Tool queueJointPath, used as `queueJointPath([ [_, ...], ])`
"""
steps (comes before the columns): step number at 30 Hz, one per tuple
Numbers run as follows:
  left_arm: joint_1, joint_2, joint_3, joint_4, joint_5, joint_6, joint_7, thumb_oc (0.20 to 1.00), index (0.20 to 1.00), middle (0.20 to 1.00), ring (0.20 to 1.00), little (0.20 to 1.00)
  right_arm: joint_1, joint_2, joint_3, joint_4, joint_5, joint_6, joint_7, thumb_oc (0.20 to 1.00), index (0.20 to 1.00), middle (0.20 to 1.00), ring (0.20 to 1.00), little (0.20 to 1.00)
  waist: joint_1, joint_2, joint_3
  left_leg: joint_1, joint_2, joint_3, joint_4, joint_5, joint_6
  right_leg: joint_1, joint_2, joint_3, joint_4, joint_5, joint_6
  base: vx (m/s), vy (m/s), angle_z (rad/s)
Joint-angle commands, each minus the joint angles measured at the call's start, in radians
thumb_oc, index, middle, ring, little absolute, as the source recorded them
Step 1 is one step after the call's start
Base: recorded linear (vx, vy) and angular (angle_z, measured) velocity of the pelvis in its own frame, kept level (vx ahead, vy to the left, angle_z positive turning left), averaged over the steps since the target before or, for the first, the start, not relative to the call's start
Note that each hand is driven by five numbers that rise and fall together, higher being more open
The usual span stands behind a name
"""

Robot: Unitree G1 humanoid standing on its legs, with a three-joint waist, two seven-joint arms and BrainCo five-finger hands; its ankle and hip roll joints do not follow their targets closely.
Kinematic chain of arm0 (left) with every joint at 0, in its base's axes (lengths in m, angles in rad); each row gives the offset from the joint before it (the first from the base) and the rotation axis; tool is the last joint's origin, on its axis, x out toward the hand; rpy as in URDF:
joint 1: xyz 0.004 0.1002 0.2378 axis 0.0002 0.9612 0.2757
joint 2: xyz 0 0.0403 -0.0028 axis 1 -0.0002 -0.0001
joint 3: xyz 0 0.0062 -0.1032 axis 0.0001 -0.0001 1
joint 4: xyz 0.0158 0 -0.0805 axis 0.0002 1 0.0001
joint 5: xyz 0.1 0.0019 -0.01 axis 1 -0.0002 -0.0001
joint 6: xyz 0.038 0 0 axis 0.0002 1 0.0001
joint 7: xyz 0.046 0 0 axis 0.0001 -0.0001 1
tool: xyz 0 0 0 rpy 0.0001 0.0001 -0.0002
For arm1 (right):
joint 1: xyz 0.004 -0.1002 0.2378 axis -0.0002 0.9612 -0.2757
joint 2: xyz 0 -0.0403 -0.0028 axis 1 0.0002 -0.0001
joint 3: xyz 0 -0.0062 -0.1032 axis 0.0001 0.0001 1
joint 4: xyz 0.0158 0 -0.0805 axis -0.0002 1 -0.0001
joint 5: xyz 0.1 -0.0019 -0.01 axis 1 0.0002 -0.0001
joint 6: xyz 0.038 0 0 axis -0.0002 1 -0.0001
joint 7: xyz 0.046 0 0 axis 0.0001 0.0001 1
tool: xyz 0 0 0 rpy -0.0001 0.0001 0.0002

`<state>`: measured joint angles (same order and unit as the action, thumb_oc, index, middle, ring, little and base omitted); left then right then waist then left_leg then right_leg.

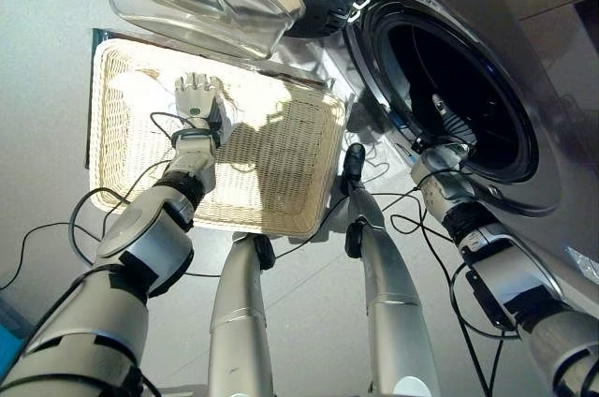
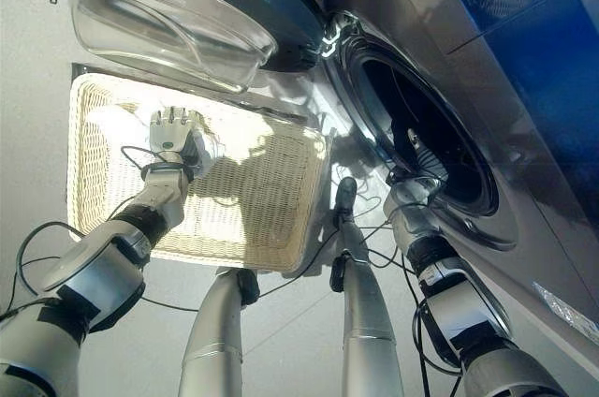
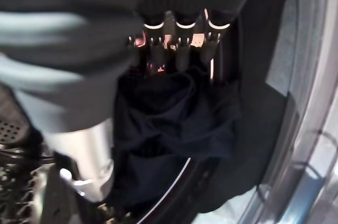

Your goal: Put the clothes into the washing machine.

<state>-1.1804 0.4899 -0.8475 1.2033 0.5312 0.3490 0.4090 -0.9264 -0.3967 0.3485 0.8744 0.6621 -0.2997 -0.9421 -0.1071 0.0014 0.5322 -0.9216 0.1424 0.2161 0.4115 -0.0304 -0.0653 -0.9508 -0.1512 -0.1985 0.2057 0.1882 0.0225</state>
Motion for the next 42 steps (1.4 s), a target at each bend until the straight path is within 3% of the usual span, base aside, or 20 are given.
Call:
queueJointPath([
  [1,0.086,-0.025,0.022,0.129,-0.098,-0.047,-0.144,0.200,0.200,0.200,0.200,0.200,0.001,-0.010,-0.017,-0.043,0.037,-0.046,-0.007,1.000,1.000,1.000,1.000,1.000,0.016,0.007,-0.012,0.019,-0.059,0.076,-0.150,0.104,-0.050,-0.010,0.024,-0.014,0.125,-0.090,0.114,-0.01,-0.005,-0.05],
  [5,0.087,-0.021,0.037,0.127,-0.110,-0.078,-0.096,0.200,0.200,0.200,0.200,0.200,0.007,-0.007,-0.028,-0.038,0.037,-0.053,-0.004,1.000,1.000,1.000,1.000,1.000,0.018,0.009,-0.012,0.028,-0.058,0.077,-0.150,0.103,-0.049,-0.002,0.021,-0.017,0.129,-0.092,0.114,0.00,-0.001,-0.01],
  [9,0.093,-0.002,0.073,0.095,-0.124,-0.138,0.056,0.200,0.200,0.200,0.200,0.200,0.025,-0.007,-0.036,-0.054,0.019,-0.068,-0.025,1.000,1.000,1.000,1.000,1.000,0.025,0.013,-0.012,0.041,-0.059,0.072,-0.148,0.100,-0.051,0.010,0.014,-0.020,0.135,-0.097,0.113,0.00,0.000,0.00],
  [14,0.096,0.019,0.113,0.067,-0.134,-0.192,0.156,0.200,0.200,0.200,0.200,0.200,0.045,-0.013,-0.044,-0.074,-0.007,-0.094,-0.039,1.000,1.000,1.000,1.000,1.000,0.027,0.015,-0.012,0.054,-0.059,0.072,-0.155,0.102,-0.053,0.019,0.011,-0.022,0.137,-0.101,0.113,0.00,0.000,0.00],
  [18,0.126,0.036,0.187,0.018,-0.173,-0.264,0.291,0.200,0.200,0.200,0.200,0.200,0.094,-0.004,-0.053,-0.158,-0.065,-0.131,-0.079,1.000,1.000,1.000,1.000,1.000,0.029,0.019,-0.012,0.067,-0.060,0.072,-0.154,0.097,-0.056,0.026,0.009,-0.020,0.147,-0.111,0.111,0.00,0.008,0.03],
  [24,0.173,0.040,0.250,-0.030,-0.180,-0.331,0.406,0.200,0.200,0.200,0.200,0.200,0.148,0.016,-0.053,-0.208,-0.152,-0.131,-0.158,1.000,1.000,1.000,1.000,1.000,0.031,0.023,-0.012,0.088,-0.060,0.074,-0.158,0.092,-0.055,0.041,0.004,-0.022,0.151,-0.121,0.110,0.00,0.006,0.00],
  [25,0.190,0.042,0.274,-0.051,-0.193,-0.364,0.451,0.200,0.200,0.200,0.200,0.200,0.164,0.017,-0.047,-0.222,-0.196,-0.123,-0.174,1.000,1.000,1.000,1.000,1.000,0.032,0.025,-0.012,0.098,-0.060,0.076,-0.160,0.090,-0.055,0.051,0.001,-0.023,0.151,-0.126,0.109,0.00,0.000,0.00],
  [31,0.236,0.044,0.326,-0.114,-0.198,-0.420,0.539,0.200,0.200,0.200,0.200,0.200,0.205,0.018,-0.033,-0.263,-0.267,-0.093,-0.183,1.000,1.000,1.000,1.000,1.000,0.036,0.028,-0.012,0.117,-0.060,0.074,-0.154,0.079,-0.053,0.067,-0.004,-0.028,0.162,-0.139,0.108,0.00,0.000,0.00],
  [32,0.257,0.046,0.351,-0.142,-0.208,-0.451,0.569,0.200,0.200,0.200,0.200,0.200,0.224,0.019,-0.031,-0.278,-0.278,-0.081,-0.190,1.000,1.000,1.000,1.000,1.000,0.040,0.029,-0.012,0.124,-0.060,0.073,-0.150,0.075,-0.051,0.075,-0.007,-0.032,0.167,-0.147,0.107,0.00,0.000,0.00],
  [38,0.352,0.005,0.464,-0.253,-0.303,-0.613,0.574,0.200,0.200,0.200,0.200,0.200,0.285,0.033,-0.010,-0.319,-0.422,-0.065,-0.119,1.000,1.000,1.000,1.000,1.000,0.053,0.032,-0.012,0.147,-0.066,0.055,-0.138,0.055,-0.042,0.103,-0.015,-0.040,0.184,-0.170,0.104,0.00,-0.006,0.00],
  [40,0.392,-0.017,0.487,-0.318,-0.350,-0.687,0.531,0.200,0.200,0.200,0.200,0.200,0.302,0.034,0.013,-0.358,-0.500,-0.029,-0.016,1.000,1.000,1.000,1.000,1.000,0.059,0.033,-0.012,0.157,-0.068,0.051,-0.136,0.049,-0.039,0.114,-0.019,-0.046,0.188,-0.177,0.103,0.00,-0.024,0.06],
  [42,0.428,-0.034,0.509,-0.375,-0.392,-0.718,0.485,0.200,0.200,0.200,0.200,0.200,0.322,0.031,0.033,-0.391,-0.543,-0.013,0.075,1.000,1.000,1.000,1.000,1.000,0.064,0.032,-0.012,0.162,-0.069,0.047,-0.135,0.045,-0.037,0.122,-0.022,-0.048,0.189,-0.181,0.104,0.00,-0.021,0.05],
])
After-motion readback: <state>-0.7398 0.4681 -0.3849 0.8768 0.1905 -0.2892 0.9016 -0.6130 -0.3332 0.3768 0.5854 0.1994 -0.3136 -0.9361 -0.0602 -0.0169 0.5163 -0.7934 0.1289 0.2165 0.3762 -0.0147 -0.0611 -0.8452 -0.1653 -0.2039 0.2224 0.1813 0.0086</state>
